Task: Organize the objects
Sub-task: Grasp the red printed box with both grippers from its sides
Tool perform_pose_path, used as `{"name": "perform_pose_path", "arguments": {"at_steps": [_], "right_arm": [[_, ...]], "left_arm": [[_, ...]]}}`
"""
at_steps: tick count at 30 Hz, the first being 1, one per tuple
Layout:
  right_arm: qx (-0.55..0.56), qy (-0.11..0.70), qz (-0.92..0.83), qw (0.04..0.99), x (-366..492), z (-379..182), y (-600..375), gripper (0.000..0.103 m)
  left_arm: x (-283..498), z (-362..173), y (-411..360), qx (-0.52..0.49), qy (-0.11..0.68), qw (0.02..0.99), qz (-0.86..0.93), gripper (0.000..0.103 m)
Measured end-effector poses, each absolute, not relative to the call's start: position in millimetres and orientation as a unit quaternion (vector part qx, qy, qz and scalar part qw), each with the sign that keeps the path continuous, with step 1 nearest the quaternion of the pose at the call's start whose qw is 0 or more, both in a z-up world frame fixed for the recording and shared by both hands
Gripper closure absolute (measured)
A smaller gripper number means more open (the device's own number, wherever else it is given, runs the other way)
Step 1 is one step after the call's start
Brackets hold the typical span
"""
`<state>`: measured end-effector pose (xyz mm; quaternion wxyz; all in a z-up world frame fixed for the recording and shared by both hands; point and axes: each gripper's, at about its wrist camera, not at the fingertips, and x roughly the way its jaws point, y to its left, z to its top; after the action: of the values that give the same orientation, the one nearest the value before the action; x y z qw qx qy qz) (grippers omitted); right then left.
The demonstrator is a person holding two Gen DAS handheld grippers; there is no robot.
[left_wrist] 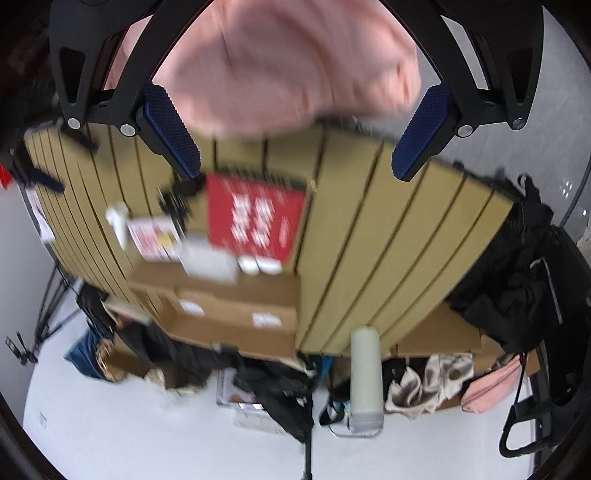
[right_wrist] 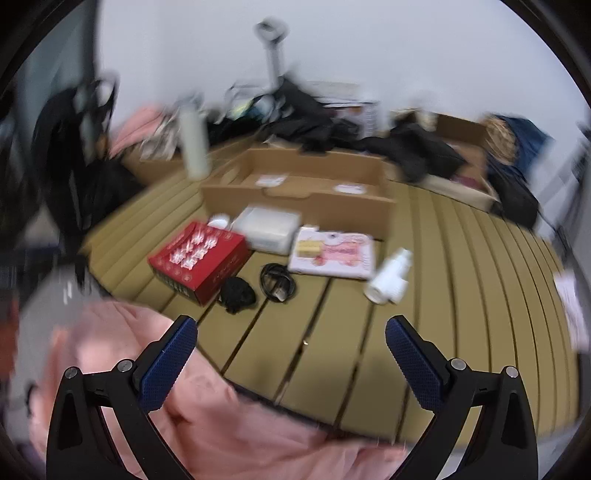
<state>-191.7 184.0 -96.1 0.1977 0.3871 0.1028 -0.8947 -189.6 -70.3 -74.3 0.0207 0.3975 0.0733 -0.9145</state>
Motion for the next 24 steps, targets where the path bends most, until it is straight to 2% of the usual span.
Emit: {"name": "perform_pose_path", "arguments": {"at_steps": [2,4,5,6,7,8,9,11,15,17,21,24], "right_arm": [[0.428,0.087,-0.872,0.221,-212.1,-104.5,170.4,0.000],[0.434,0.037,-0.865,0.249,-229.1,-108.3,158.4,0.017],[0.439,0.040,-0.861,0.255,-235.9,-111.4,149.5,0.038],[0.441,0.038,-0.857,0.264,-246.2,-115.3,139.0,0.046],[0.445,0.029,-0.853,0.269,-254.6,-119.6,131.5,0.049],[0.455,0.019,-0.847,0.274,-264.1,-125.7,124.5,0.056],[0.465,0.007,-0.840,0.281,-272.3,-134.2,115.3,0.058],[0.477,0.000,-0.834,0.277,-285.3,-145.0,104.0,0.058],[0.501,-0.011,-0.820,0.277,-300.9,-163.2,90.2,0.058],[0.507,-0.027,-0.813,0.285,-305.8,-166.9,89.3,0.058],[0.504,-0.010,-0.814,0.288,-306.7,-163.1,82.1,0.059],[0.486,-0.012,-0.826,0.286,-296.1,-146.4,88.5,0.066]], "left_arm": [[-214.4,-83.8,-73.9,0.410,0.065,0.004,-0.910,0.003],[-232.8,-94.3,-78.2,0.420,0.062,-0.006,-0.905,0.007],[-243.9,-101.1,-79.8,0.431,0.062,-0.015,-0.900,0.015],[-253.1,-108.5,-80.8,0.440,0.062,-0.026,-0.895,0.018],[-258.7,-113.1,-82.2,0.445,0.062,-0.033,-0.893,0.023],[-266.5,-120.5,-83.0,0.452,0.063,-0.044,-0.889,0.026],[-272.8,-127.7,-83.1,0.461,0.063,-0.049,-0.884,0.029],[-283.0,-142.4,-81.3,0.479,0.062,-0.060,-0.873,0.043],[-291.1,-156.0,-88.9,0.486,0.102,-0.085,-0.864,0.055],[-289.3,-156.9,-91.0,0.484,0.125,-0.099,-0.860,0.068],[-277.5,-152.2,-87.6,0.477,0.148,-0.092,-0.862,0.069],[-263.9,-134.8,-84.0,0.466,0.169,-0.088,-0.864,0.069]]}}
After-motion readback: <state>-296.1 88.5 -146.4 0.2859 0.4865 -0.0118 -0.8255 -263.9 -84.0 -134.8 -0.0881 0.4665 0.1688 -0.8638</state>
